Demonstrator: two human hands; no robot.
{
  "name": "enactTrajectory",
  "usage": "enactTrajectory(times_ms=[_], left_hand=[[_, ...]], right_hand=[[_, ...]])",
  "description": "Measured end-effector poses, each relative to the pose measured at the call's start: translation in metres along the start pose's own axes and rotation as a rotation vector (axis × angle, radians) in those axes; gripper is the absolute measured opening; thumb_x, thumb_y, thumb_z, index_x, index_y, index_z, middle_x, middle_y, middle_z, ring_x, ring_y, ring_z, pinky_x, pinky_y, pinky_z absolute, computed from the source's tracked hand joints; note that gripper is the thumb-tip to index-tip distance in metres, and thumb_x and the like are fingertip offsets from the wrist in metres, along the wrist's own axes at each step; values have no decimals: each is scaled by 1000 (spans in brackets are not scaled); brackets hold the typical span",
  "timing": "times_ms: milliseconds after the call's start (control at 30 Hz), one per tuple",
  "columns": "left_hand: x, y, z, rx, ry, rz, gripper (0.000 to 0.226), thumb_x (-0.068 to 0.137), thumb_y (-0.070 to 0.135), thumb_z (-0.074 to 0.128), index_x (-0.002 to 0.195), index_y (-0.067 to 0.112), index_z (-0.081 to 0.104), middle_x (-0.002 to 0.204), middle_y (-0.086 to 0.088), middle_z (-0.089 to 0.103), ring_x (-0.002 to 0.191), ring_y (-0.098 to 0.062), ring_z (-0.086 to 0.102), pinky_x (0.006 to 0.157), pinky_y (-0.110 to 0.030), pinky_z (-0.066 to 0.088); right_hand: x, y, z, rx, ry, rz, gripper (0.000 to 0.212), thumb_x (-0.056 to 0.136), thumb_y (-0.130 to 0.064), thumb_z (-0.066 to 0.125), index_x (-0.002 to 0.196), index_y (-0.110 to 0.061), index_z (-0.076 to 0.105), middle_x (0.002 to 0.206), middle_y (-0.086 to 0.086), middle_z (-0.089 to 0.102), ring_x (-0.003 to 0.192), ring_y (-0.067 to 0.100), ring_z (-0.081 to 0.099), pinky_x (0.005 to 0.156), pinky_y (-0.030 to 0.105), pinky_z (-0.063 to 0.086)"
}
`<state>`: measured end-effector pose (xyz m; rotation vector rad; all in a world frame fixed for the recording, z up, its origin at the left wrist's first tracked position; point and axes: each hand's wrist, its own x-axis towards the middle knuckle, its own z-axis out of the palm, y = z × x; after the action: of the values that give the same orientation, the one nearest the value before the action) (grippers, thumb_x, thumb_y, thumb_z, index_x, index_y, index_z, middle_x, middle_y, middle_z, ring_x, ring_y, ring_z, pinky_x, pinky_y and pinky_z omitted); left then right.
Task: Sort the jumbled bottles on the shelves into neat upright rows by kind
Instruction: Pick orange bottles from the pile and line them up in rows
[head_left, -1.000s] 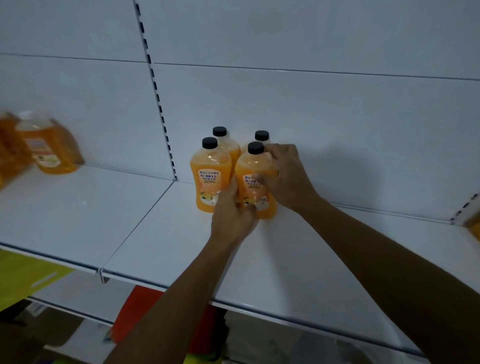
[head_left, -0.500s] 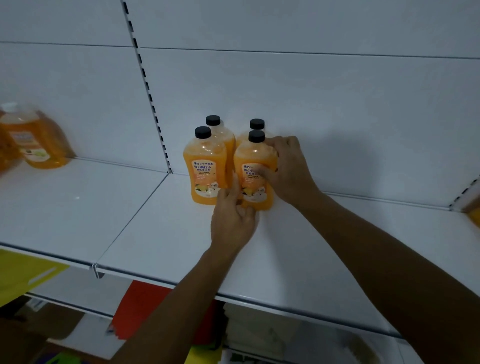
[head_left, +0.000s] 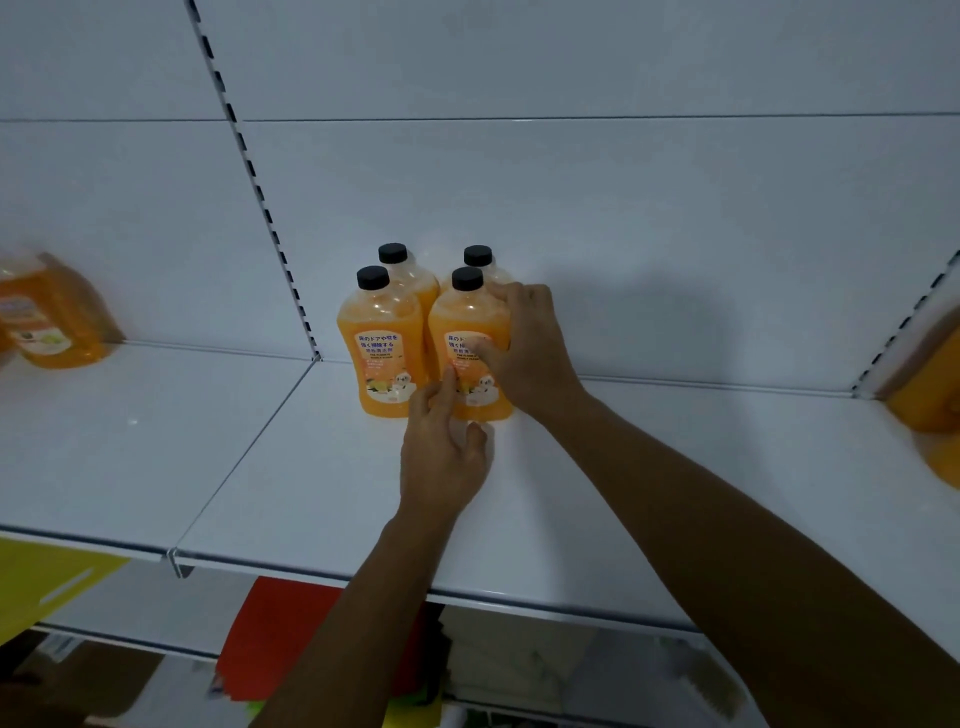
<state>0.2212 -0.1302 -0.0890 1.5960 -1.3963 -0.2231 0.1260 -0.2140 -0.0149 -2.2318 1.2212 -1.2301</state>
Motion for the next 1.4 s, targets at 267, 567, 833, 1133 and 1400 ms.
enactTrajectory(times_ms=[267, 567, 833, 1133, 1400], left_hand=[[-3, 3, 4, -12, -24, 102, 38, 90, 30, 55, 125, 15, 57, 121, -2, 64, 105, -19, 61, 90, -34, 53], [-7, 87, 91, -57, -391, 258, 45, 91, 30, 63, 133, 18, 52, 125, 2, 62, 105, -7, 56, 91, -21, 42], [-43, 199, 199, -285, -646, 282, 43, 89, 30, 66, 129, 20, 52, 118, 6, 62, 99, -6, 60, 82, -16, 45], [-102, 293, 273, -422, -897, 329, 46, 91, 26, 65, 134, 20, 49, 125, 10, 55, 111, -7, 55, 89, -22, 44], [-115, 322, 298, -481, -966, 390, 68, 90, 19, 67, 147, 32, 30, 131, 25, 42, 116, 5, 43, 93, -11, 36]], right_hand=[[-10, 23, -17, -101, -86, -17, 77, 85, -45, 64, 147, -15, 29, 142, 12, 38, 129, 28, 36, 103, 44, 36], [-70, 90, -166, -274, 53, 156, 60, 91, -37, 61, 143, -15, 40, 146, 5, 42, 134, 21, 37, 109, 33, 31], [-154, 141, -306, -454, 385, 311, 41, 93, -28, 61, 130, -15, 50, 131, 3, 52, 122, 18, 45, 99, 27, 35], [-218, 189, -410, -531, 589, 517, 80, 81, -23, 73, 146, -16, 28, 153, 10, 26, 141, 28, 22, 110, 37, 24], [-226, 210, -438, -267, 427, 577, 78, 79, -26, 77, 144, -25, 34, 136, 8, 37, 116, 15, 42, 96, 29, 36]])
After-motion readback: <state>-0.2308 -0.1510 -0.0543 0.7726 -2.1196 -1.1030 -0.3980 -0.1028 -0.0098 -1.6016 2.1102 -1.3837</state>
